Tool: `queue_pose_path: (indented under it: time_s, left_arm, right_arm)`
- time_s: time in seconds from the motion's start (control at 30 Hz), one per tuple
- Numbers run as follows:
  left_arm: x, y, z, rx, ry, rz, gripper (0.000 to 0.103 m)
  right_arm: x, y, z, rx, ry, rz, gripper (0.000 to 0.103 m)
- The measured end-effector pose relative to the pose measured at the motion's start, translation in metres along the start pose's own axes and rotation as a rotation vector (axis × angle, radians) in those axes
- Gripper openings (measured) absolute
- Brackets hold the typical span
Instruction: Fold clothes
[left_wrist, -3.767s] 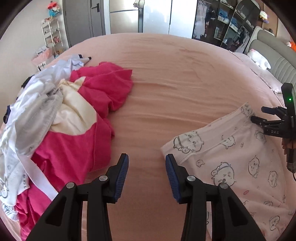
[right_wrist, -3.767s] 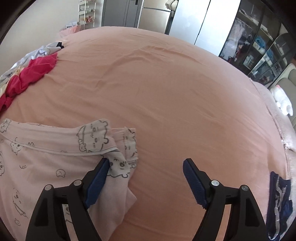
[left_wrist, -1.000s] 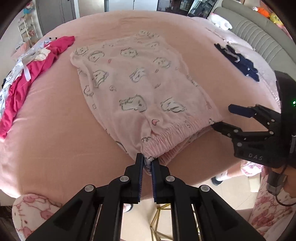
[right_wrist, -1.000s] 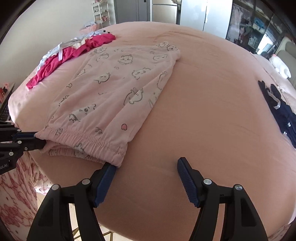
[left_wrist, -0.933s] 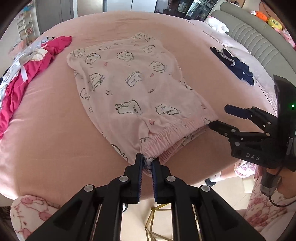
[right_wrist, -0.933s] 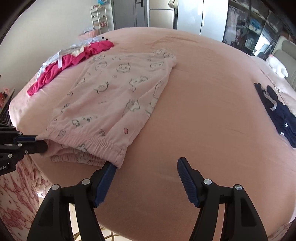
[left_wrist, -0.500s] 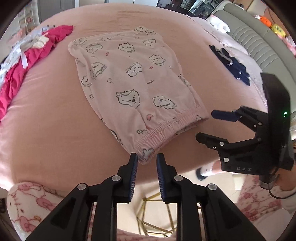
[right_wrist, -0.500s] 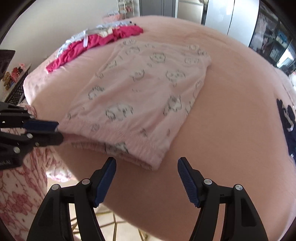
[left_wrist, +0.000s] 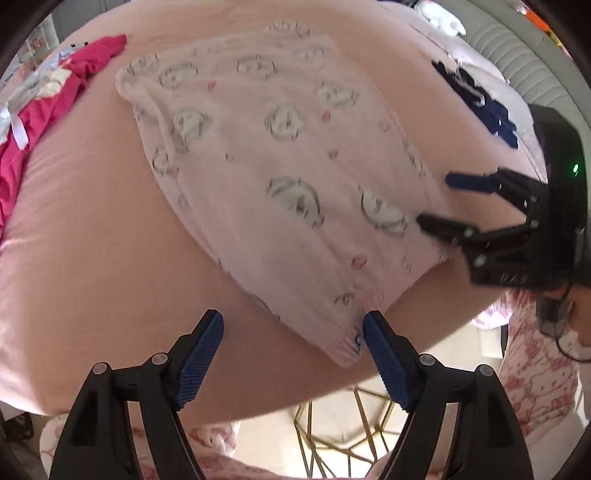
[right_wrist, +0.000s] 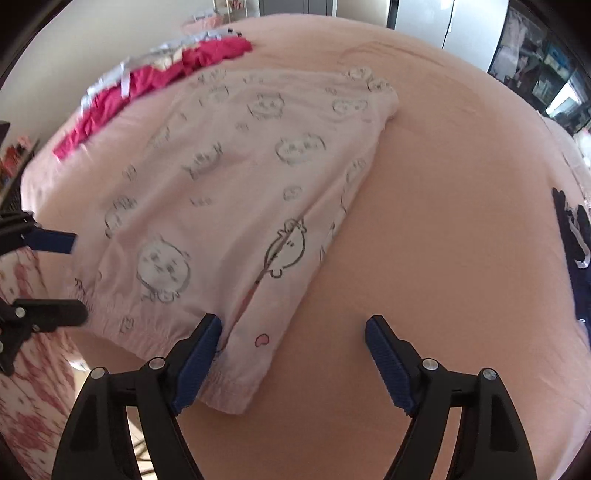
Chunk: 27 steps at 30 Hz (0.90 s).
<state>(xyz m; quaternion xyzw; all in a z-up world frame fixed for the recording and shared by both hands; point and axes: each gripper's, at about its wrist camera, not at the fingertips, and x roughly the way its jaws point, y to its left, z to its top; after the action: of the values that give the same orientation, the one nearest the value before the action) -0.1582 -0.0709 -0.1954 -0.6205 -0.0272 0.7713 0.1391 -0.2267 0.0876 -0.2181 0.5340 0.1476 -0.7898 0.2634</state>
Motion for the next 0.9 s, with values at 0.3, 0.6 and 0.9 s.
queue_pose_path:
  time_s: [0.3,0.6,0.9]
  left_arm:
    - [-0.014,0.074,-0.002,-0.52,-0.175,-0.428,0.076]
    - [0.011,0.049,0.005,-0.487,-0.138,-0.317,0.063]
    - [0.005,0.055,-0.002,-0.539,-0.194,-0.317,0.012]
  right_arm:
    - [-0.009,-0.046,-0.015,0.284,-0.011,0.31,0.08]
    - [0.003,-0.035,-0.018,0.354,0.003,0.389,0.062]
    - [-0.005,-0.028,-0.016,0.381,-0.006,0.442,0.02]
